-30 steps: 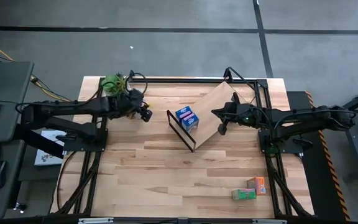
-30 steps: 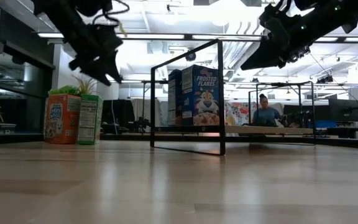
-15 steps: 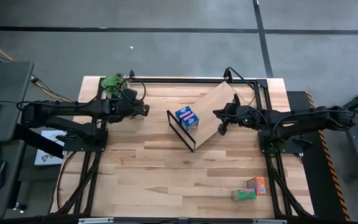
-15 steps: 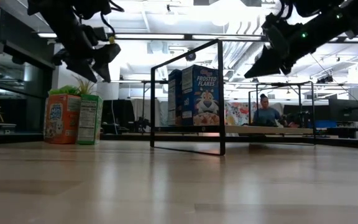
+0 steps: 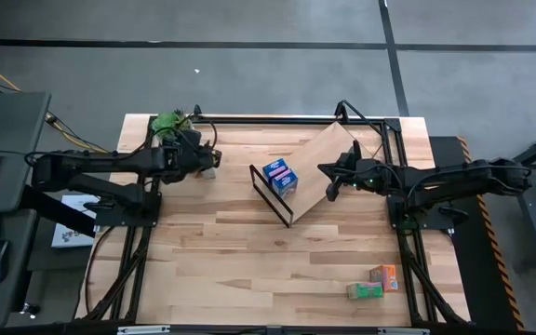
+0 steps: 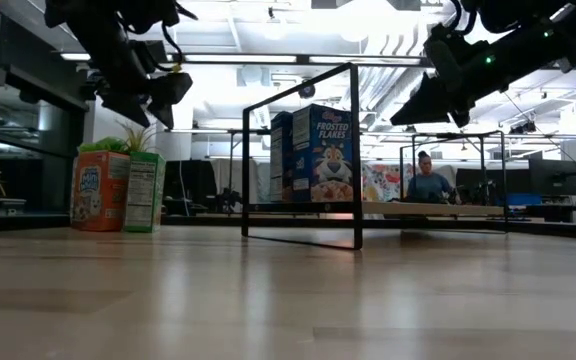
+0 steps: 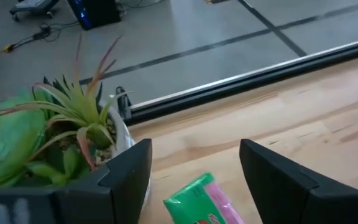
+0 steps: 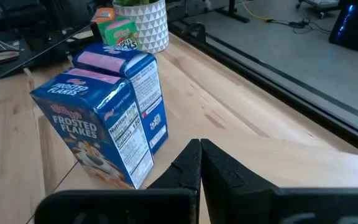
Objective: Stack cereal on shelf
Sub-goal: Put the top green cereal box on the shelf
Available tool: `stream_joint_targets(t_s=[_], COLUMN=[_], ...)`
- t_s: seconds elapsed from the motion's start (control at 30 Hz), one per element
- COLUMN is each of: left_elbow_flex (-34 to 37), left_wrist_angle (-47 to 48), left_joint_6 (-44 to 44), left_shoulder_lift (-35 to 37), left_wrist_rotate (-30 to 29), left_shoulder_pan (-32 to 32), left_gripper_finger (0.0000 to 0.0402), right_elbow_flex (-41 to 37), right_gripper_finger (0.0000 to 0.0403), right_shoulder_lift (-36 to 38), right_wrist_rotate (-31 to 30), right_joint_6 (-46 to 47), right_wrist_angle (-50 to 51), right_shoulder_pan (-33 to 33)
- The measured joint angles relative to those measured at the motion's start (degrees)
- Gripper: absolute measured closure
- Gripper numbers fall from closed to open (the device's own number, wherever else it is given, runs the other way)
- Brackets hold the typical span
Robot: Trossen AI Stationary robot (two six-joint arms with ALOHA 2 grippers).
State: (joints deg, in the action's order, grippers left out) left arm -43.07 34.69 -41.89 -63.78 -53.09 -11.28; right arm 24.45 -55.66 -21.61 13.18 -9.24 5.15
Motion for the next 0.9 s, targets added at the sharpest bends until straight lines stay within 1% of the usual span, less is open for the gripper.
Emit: stream_joint_targets(t_s=[0.2,0.37,0.5,0.67,0.9], left_elbow_flex=[0.0,0.0,0.0,0.0,0.0], left_wrist_angle=[1.16,0.04,-0.02,-0.14,-0.01], left_joint_6=[-0.7,-6.7,-12.85,-17.55,-20.63], left_shoulder_lift=[-3.87,-7.87,-9.54,-10.87,-12.48], left_wrist_rotate=[2.02,1.62,1.69,1.99,3.41], left_shoulder_pan=[-1.73,-2.58,-2.85,-2.81,-2.81], left_gripper_finger=[0.0121,0.0095,0.0092,0.0092,0.0092], right_elbow_flex=[0.0,0.0,0.0,0.0,0.0], right_gripper_finger=[0.0402,0.0402,0.0402,0.0402,0.0402], right_shoulder_lift=[0.0,0.0,0.0,0.0,0.0], right_wrist_rotate=[-0.47,-0.76,-0.76,-0.79,-0.79], right_joint_6=[0.29,0.32,0.49,0.51,1.36], right_wrist_angle=[-0.1,-0.1,-0.1,-0.08,0.01], right_shoulder_pan=[0.0,0.0,0.0,0.0,0.0])
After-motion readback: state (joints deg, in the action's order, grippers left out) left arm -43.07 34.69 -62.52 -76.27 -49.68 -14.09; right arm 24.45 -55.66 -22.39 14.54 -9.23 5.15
